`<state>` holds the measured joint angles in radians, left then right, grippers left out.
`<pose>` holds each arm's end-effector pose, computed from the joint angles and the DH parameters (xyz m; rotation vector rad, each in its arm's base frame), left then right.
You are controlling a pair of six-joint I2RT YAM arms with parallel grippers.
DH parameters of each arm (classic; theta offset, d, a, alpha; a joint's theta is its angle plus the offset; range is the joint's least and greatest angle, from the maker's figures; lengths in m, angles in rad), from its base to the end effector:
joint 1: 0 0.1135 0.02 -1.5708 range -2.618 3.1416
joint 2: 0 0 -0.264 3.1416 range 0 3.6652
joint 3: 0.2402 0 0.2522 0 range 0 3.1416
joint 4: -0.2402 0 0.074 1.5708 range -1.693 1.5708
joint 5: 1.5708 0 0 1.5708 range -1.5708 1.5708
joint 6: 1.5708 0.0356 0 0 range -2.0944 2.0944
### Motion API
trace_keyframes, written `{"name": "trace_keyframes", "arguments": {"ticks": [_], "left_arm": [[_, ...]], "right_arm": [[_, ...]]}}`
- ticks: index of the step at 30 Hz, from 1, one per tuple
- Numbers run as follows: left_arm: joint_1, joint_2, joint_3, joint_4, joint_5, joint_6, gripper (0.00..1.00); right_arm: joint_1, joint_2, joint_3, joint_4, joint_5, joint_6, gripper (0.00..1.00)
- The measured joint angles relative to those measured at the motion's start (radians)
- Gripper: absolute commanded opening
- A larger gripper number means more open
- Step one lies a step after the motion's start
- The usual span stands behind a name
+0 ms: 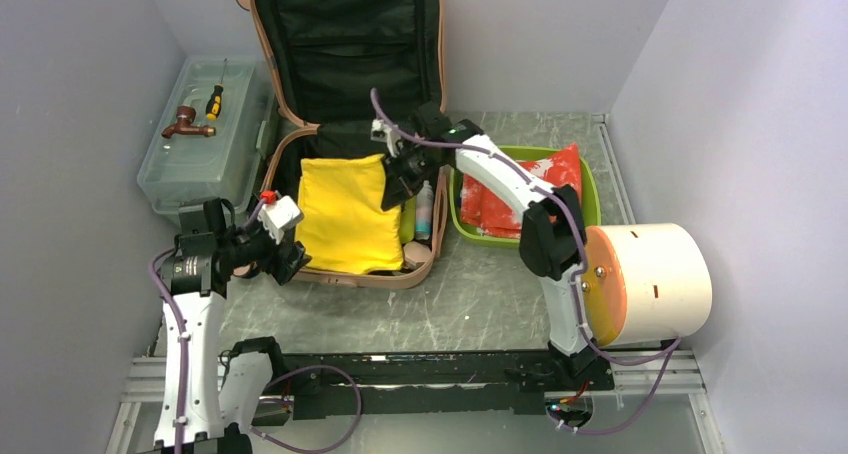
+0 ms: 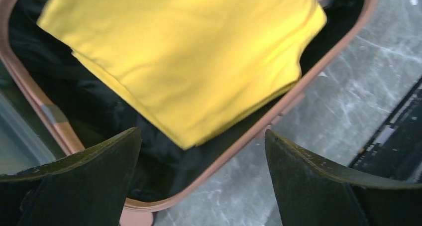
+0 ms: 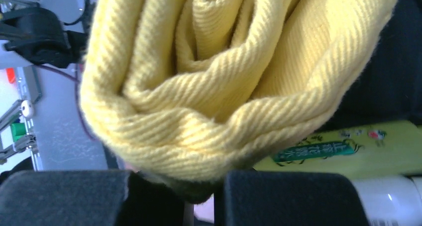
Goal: Open, take out, and arrange the luggage
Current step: Pick up the clothes from the luggage, then place the clothes in the bin.
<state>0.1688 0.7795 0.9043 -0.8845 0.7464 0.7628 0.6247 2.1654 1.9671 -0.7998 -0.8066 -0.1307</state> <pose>0.1425 -0.0002 0.3201 0.9470 1.8945 -0.3279 0.3689 0.2977 0.2599 -1.2241 2.2265 1.2245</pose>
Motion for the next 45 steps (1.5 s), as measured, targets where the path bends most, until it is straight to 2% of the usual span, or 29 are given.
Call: {"name": "trace_keyframes", "arguments": {"ticks": [4, 8, 13, 18, 23, 30, 39, 45], "left_arm": [[0.003, -0.040, -0.001, -0.081, 0.033, 0.003, 0.99], [0.013, -0.089, -0.001, -0.150, 0.091, 0.020, 1.00], [0.020, -0.101, -0.001, -0.180, 0.122, 0.030, 1.00], [0.027, -0.104, -0.003, -0.183, 0.133, 0.034, 0.99], [0.035, -0.119, -0.018, -0.183, 0.140, 0.035, 0.99], [0.045, -0.126, -0.024, -0.183, 0.148, 0.037, 0.99], [0.051, -0.126, -0.025, -0.183, 0.155, 0.037, 1.00], [0.058, -0.126, -0.026, -0.183, 0.157, 0.037, 1.00]], "right_arm": [[-0.056, -0.108, 0.000, -0.072, -0.023, 0.000, 0.00], [-0.175, -0.196, 0.000, -0.132, -0.067, 0.001, 0.00], [-0.320, -0.232, -0.007, -0.164, -0.047, -0.008, 0.00], [-0.389, -0.238, -0.026, -0.232, 0.034, -0.055, 0.00], [-0.436, -0.202, 0.050, -0.357, 0.111, -0.148, 0.00], [-0.575, -0.029, 0.197, -0.521, 0.162, -0.300, 0.00], [-0.723, 0.012, 0.198, -0.643, 0.280, -0.448, 0.00], [-0.794, 0.012, 0.198, -0.656, 0.393, -0.511, 0.00]]}}
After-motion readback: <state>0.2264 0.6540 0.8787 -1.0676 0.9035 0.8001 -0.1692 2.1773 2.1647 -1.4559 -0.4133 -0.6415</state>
